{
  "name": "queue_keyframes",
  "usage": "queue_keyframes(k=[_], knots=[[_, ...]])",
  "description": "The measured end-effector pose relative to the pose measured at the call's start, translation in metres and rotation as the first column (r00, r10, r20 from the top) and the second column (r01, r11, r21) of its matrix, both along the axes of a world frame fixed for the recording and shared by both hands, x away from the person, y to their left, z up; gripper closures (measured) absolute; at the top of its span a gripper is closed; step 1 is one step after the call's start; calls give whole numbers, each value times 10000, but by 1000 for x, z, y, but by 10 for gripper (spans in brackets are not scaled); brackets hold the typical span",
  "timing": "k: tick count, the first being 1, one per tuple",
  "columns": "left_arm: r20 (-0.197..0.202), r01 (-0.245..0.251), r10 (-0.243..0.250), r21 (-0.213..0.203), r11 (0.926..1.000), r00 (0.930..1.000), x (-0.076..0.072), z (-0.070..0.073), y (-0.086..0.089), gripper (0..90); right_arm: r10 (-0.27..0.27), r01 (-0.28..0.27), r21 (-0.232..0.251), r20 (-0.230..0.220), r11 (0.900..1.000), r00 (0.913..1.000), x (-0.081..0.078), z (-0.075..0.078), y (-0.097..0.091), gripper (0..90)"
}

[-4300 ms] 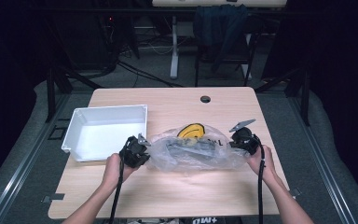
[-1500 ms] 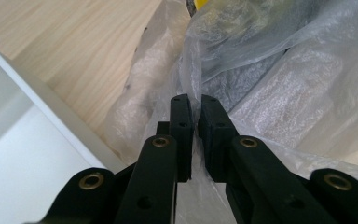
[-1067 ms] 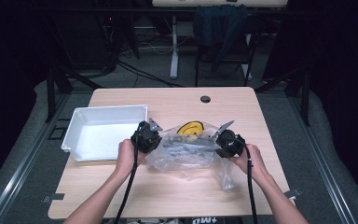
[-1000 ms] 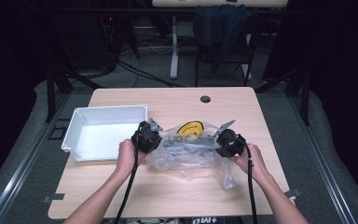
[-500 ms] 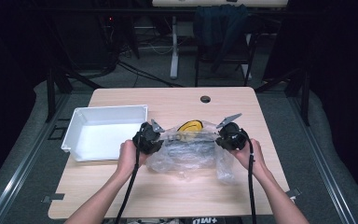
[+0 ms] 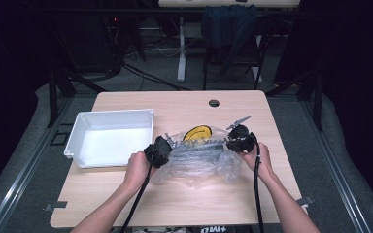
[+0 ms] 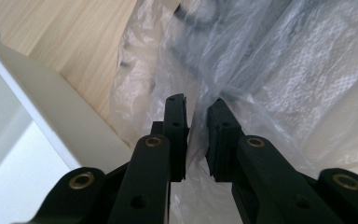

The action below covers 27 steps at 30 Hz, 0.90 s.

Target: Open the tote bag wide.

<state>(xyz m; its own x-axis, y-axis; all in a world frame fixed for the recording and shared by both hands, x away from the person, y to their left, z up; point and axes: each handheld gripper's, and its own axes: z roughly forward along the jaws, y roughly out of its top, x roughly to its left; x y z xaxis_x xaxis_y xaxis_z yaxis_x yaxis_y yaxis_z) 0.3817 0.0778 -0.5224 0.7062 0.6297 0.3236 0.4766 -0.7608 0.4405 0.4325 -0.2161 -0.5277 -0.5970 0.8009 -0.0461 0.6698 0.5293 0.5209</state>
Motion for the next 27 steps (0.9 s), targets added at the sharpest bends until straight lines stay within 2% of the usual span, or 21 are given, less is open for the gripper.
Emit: queue_keyframes(k=[2, 3, 5, 6, 8, 9, 11, 12, 14, 15, 18, 19, 21, 23, 24, 25, 26, 27], knots=[[-15, -77, 77, 104, 9999, 10000, 1, -3, 2, 810, -91, 91, -33, -6, 10000, 10000, 0, -4, 1, 852], [-49, -55, 55, 101, 9999, 10000, 2, -5, 3, 816, 20, -23, -193, -156, 9998, 9999, 1, -5, 0, 852], [-84, -103, 103, 36, 9999, 9999, 2, -6, 3, 824, 57, -59, -158, -92, 9999, 9999, 1, -7, 0, 856], [-211, -89, 90, 31, 10000, 9997, 3, -7, 3, 832, 70, -76, -272, -240, 9996, 9997, 2, -7, 0, 860], [-464, -111, 102, -189, 9998, 9989, 3, -9, 4, 844, 95, -104, -293, -322, 9995, 9994, 2, -9, 0, 872], [-672, -45, 13, -483, 9988, 9977, 2, -12, 3, 851, 106, -124, -375, -467, 9992, 9989, 2, -9, -1, 877], [-789, -14, -34, -608, 9982, 9969, 1, -13, 3, 854, 139, -160, -421, -485, 9990, 9987, 2, -10, -2, 878], [-1028, 16, -121, -1017, 9948, 9946, 1, -14, 1, 856, 120, -147, -495, -534, 9987, 9985, 2, -9, -5, 881], [-1123, 19, -151, -1170, 9931, 9936, -1, -15, 0, 858, 157, -188, -496, -622, 9986, 9979, 2, -9, -6, 882], [-1236, 177, -338, -1292, 9915, 9918, -4, -16, -5, 862, 237, -282, -534, -820, 9982, 9963, 2, -9, -11, 882], [-1319, 349, -523, -1313, 9907, 9899, -6, -16, -8, 862, 223, -261, -405, -917, 9988, 9955, 0, -9, -16, 882], [-1312, 411, -577, -1259, 9912, 9897, -8, -16, -10, 862, 337, -393, -510, -1064, 9979, 9937, 0, -7, -20, 881], [-1112, 372, -504, -1180, 9923, 9925, -9, -13, -10, 862, 274, -311, -330, -1065, 9990, 9939, -2, -5, -26, 855], [-730, 244, -322, -1050, 9942, 9968, -8, -10, -9, 866, 320, -327, -42, -1057, 9995, 9939, -4, -1, -31, 840], [-566, 122, -182, -1046, 9944, 9982, -7, -8, -8, 867, 262, -239, 248, -973, 9994, 9949, -5, 0, -33, 842], [-441, 6, -58, -1155, 9933, 9990, -5, -6, -7, 867, 391, -369, 240, -993, 9990, 9943, -5, 3, -35, 843], [-279, -204, 171, -1238, 9921, 9995, 0, -2, -6, 870, 163, -113, 649, -777, 9978, 9968, -7, 5, -35, 843], [-279, -204, 171, -1238, 9921, 9995, 0, -2, -6, 872, 163, -113, 649, -777, 9978, 9968, -7, 5, -35, 843]])
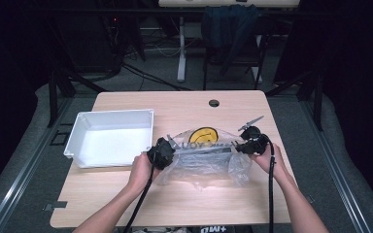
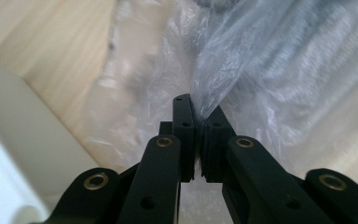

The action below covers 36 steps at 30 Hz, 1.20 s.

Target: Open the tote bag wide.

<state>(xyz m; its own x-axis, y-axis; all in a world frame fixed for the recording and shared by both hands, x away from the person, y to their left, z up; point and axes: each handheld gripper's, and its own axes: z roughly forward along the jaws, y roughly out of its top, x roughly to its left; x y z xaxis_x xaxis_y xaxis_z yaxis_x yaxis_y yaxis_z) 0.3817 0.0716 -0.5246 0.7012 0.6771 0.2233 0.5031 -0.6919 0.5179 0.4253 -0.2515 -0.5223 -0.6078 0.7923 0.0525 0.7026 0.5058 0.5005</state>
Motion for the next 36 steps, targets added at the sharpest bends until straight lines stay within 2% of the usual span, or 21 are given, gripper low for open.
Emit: queue_keyframes(k=[2, 4, 6, 8, 9, 10, 12, 14, 17, 18, 22, 23, 24, 26, 27, 29, 30, 33, 34, 36], knots=[[87, -184, 184, 54, 9998, 9998, 3, 0, -1, 877, -59, 60, -127, 89, 9999, 9999, 2, 2, 0, 843], [45, -238, 237, 382, 9990, 9997, 5, -3, -2, 882, -269, 270, -83, 88, 9996, 9996, 5, 0, 2, 848], [-109, -210, 218, 731, 9971, 9997, 6, -11, -4, 884, -508, 512, -452, 99, 9977, 9987, 9, -7, 10, 856], [-190, -120, 136, 828, 9965, 9997, 6, -13, -4, 884, -528, 530, -516, 52, 9973, 9986, 11, -9, 12, 856], [-236, -93, 113, 824, 9966, 9997, 6, -15, -4, 885, -838, 844, -330, 194, 9959, 9963, 11, -16, 17, 856], [-307, -28, 54, 856, 9963, 9995, 5, -16, -5, 885, -560, 553, -820, -56, 9951, 9984, 13, -14, 17, 856], [-369, 46, -10, 970, 9953, 9993, 5, -17, -6, 886, -535, 515, -993, -172, 9937, 9984, 13, -17, 18, 856], [-417, -7, 45, 908, 9959, 9991, 5, -18, -6, 886, -455, 399, -1097, -498, 9932, 9977, 14, -19, 18, 856], [-479, 3, 40, 884, 9961, 9988, 6, -19, -6, 887, -399, 319, -1100, -712, 9934, 9967, 14, -21, 18, 857], [-552, -11, 59, 862, 9963, 9985, 7, -19, -5, 887, -435, 354, -1080, -734, 9935, 9964, 14, -22, 19, 856], [-873, 62, 8, 797, 9968, 9962, 7, -21, -5, 887, 124, -267, -1049, -1353, 9941, 9907, 8, -16, 15, 812], [-1065, 195, -115, 744, 9970, 9942, 6, -22, -5, 887, 180, -323, -1064, -1327, 9938, 9910, 6, -15, 13, 795], [-1195, 290, -196, 776, 9966, 9926, 4, -21, -6, 887, 208, -314, -793, -1316, 9964, 9911, 4, -14, 12, 773], [-1243, 372, -270, 805, 9961, 9919, 2, -22, -7, 887, 269, -387, -901, -1290, 9952, 9913, 3, -11, 10, 755], [-1325, 523, -400, 907, 9945, 9904, 0, -22, -8, 887, 155, -219, -496, -1256, 9985, 9920, 0, -11, 8, 733], [-1400, 669, -524, 1009, 9926, 9888, -4, -22, -10, 886, 398, -474, -584, -1255, 9972, 9913, -1, -6, 3, 695], [-1458, 768, -617, 1003, 9920, 9874, -6, -22, -11, 884, 499, -553, -387, -1306, 9977, 9902, -3, -2, -3, 677], [-1472, 713, -568, 949, 9929, 9875, -5, -20, -9, 865, 725, -795, -424, -1481, 9959, 9863, -3, 2, -9, 696], [-1462, 625, -494, 860, 9943, 9880, -5, -18, -6, 831, 515, -527, -53, -1355, 9986, 9894, -5, 0, -9, 733], [-1407, 501, -422, 530, 9973, 9891, -5, -13, -1, 731, 408, -402, 69, -1237, 9992, 9915, -6, -3, -9, 816]])
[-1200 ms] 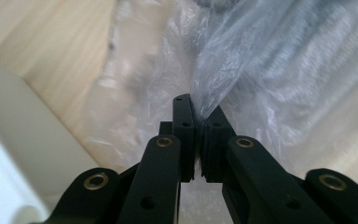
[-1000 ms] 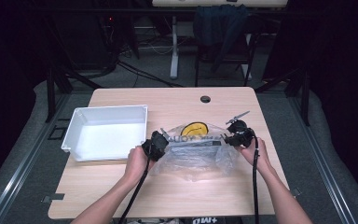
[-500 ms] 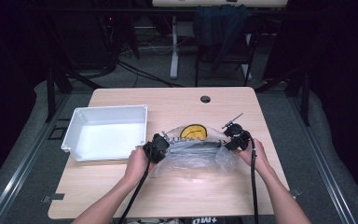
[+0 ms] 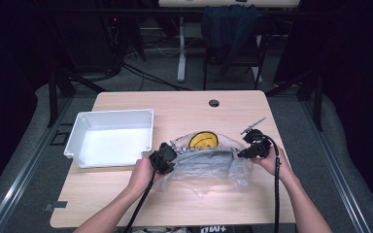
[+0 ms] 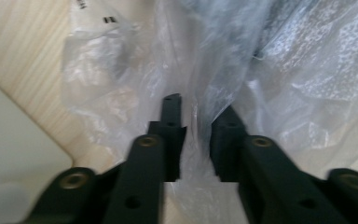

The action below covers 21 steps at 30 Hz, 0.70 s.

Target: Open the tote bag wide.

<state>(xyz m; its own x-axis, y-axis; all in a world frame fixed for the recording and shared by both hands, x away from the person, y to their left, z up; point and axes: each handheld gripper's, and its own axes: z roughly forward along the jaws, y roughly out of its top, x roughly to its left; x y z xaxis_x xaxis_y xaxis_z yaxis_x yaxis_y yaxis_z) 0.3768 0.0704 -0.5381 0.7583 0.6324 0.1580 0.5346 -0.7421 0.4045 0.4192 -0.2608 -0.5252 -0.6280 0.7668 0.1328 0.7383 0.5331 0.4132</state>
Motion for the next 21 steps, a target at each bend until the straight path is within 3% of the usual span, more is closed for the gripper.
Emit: queue_keyframes(k=[1, 5, 6, 11, 14, 16, 19, 20, 21], knots=[[49, -65, 66, -156, 9999, 10000, 0, 3, 3, 612, 159, -156, -262, 118, 9995, 9998, 0, 0, 1, 869], [627, -163, 212, -780, 9968, 9978, -9, 24, 11, 535, -16, 25, -205, 439, 9998, 9990, 1, 1, 4, 885], [627, -163, 212, -780, 9968, 9978, -9, 24, 11, 514, -16, 25, -205, 439, 9998, 9990, 1, 1, 4, 885], [1275, -190, 374, -1426, 9896, 9911, -12, 44, 9, 469, -325, 321, 51, 987, 9995, 9946, 0, 4, 7, 885], [1387, -183, 384, -1431, 9895, 9896, -10, 45, 5, 461, -260, 256, 57, 936, 9997, 9953, 0, 4, 9, 882], [781, 57, 33, -1152, 9933, 9969, -2, 36, -1, 467, -266, 271, -42, 896, 9996, 9956, 1, 2, 11, 855], [447, 196, -152, -999, 9948, 9989, 1, 28, -4, 538, -322, 309, 165, 861, 9994, 9958, 1, 1, 12, 832], [498, 205, -154, -1031, 9945, 9986, 2, 26, -4, 690, -297, 292, 67, 889, 9996, 9956, 1, 1, 11, 814], [554, 213, -156, -1039, 9944, 9983, 2, 25, -4, 690, -297, 292, 67, 889, 9996, 9956, 1, 1, 11, 814]])
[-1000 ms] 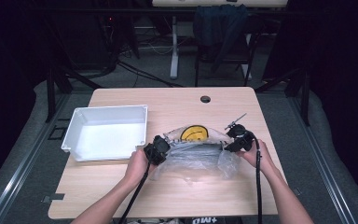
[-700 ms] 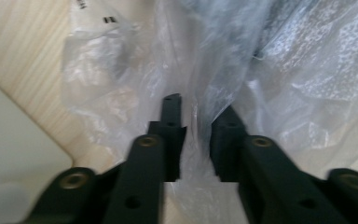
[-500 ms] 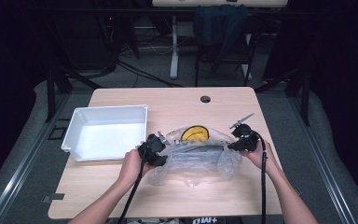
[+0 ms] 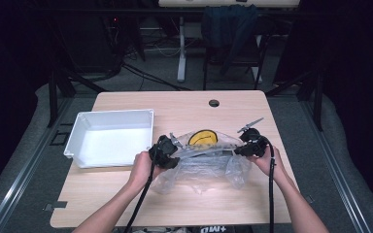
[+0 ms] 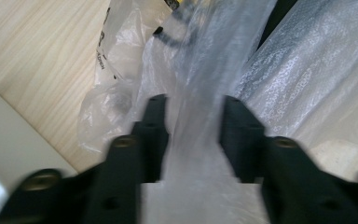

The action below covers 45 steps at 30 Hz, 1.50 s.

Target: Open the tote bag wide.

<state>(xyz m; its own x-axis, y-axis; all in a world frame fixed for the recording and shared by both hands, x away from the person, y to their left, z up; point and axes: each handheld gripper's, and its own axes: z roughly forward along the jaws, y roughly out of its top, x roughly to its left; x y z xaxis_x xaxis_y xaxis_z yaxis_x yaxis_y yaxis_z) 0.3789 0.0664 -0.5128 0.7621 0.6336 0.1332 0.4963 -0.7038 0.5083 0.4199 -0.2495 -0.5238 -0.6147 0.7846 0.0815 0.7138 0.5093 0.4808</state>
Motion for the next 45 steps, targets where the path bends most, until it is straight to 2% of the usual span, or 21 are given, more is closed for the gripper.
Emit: queue_keyframes(k=[2, 3, 6, 9, 10, 13, 15, 16, 20, 22, 25, 26, 28, 29, 31, 33, 34, 37, 39, 43, 45], knots=[[196, -68, 71, -153, 9999, 9998, 1, 0, 1, 810, 53, -53, 21, -93, 10000, 9999, 0, 0, -1, 775], [309, -145, 152, -232, 9996, 9994, 2, 1, 2, 872, 40, -43, -160, -137, 9999, 9999, 1, 0, -3, 740], [534, -698, 711, -255, 9972, 9960, 9, -1, 6, 884, 28, -32, -115, -278, 9999, 9996, 0, 2, -7, 707], [518, -834, 842, -174, 9964, 9951, 12, -5, 6, 889, 191, -200, -172, -508, 9997, 9985, 0, 5, -11, 689], [572, -778, 769, 134, 9969, 9954, 13, -10, 2, 894, 233, -237, -39, -730, 9997, 9971, -1, 7, -12, 709], [640, -689, 661, 429, 9967, 9958, 12, -17, -4, 896, 259, -265, -48, -956, 9996, 9951, -1, 4, -9, 761], [630, -546, 506, 630, 9965, 9967, 12, -21, -8, 897, 333, -377, -469, -922, 9982, 9952, 0, 1, -7, 808], [586, -544, 506, 638, 9965, 9970, 12, -22, -10, 898, 307, -360, -654, -795, 9972, 9964, 1, -1, -5, 842], [535, -500, 464, 685, 9964, 9975, 12, -26, -10, 900, -166, 151, -507, -289, 9986, 9994, 3, -6, -3, 847], [500, -499, 466, 675, 9965, 9977, 13, -26, -9, 900, -87, 68, -672, -280, 9977, 9996, 4, -7, -3, 845], [605, -690, 638, 885, 9937, 9961, 16, -28, -7, 900, -283, 288, -770, 80, 9966, 9996, 8, -11, 1, 787], [626, -716, 649, 1112, 9912, 9959, 17, -29, -7, 900, -306, 322, -767, 219, 9965, 9993, 9, -10, 2, 771], [557, -718, 655, 1192, 9903, 9963, 18, -31, -6, 900, -448, 482, -719, 478, 9962, 9979, 10, -7, 1, 728], [454, -708, 658, 1170, 9906, 9968, 19, -34, -5, 900, -560, 584, -386, 613, 9975, 9965, 9, -6, -1, 715], [208, -462, 436, 1443, 9885, 9988, 16, -40, -9, 900, -405, 418, -377, 358, 9984, 9985, 9, -2, -5, 705], [204, -368, 340, 1577, 9868, 9992, 15, -41, -11, 900, -416, 429, -493, 262, 9979, 9988, 8, -3, -7, 706], [143, -283, 263, 1653, 9858, 9996, 14, -42, -12, 900, -289, 280, -521, -164, 9983, 9994, 8, -6, -10, 730], [18, -137, 136, 1783, 9839, 9999, 11, -44, -15, 900, -244, 215, -650, -441, 9977, 9987, 7, -10, -12, 801], [-48, 21, -12, 1840, 9829, 10000, 11, -44, -15, 900, -295, 270, -567, -437, 9980, 9986, 7, -12, -12, 820], [-117, 57, -37, 1799, 9837, 9999, 9, -43, -14, 897, -87, 29, -1133, -505, 9936, 9987, 9, -15, -10, 836], [-134, 89, -65, 1821, 9832, 9999, 9, -41, -12, 893, -87, 30, -1173, -480, 9931, 9988, 9, -16, -8, 835]])
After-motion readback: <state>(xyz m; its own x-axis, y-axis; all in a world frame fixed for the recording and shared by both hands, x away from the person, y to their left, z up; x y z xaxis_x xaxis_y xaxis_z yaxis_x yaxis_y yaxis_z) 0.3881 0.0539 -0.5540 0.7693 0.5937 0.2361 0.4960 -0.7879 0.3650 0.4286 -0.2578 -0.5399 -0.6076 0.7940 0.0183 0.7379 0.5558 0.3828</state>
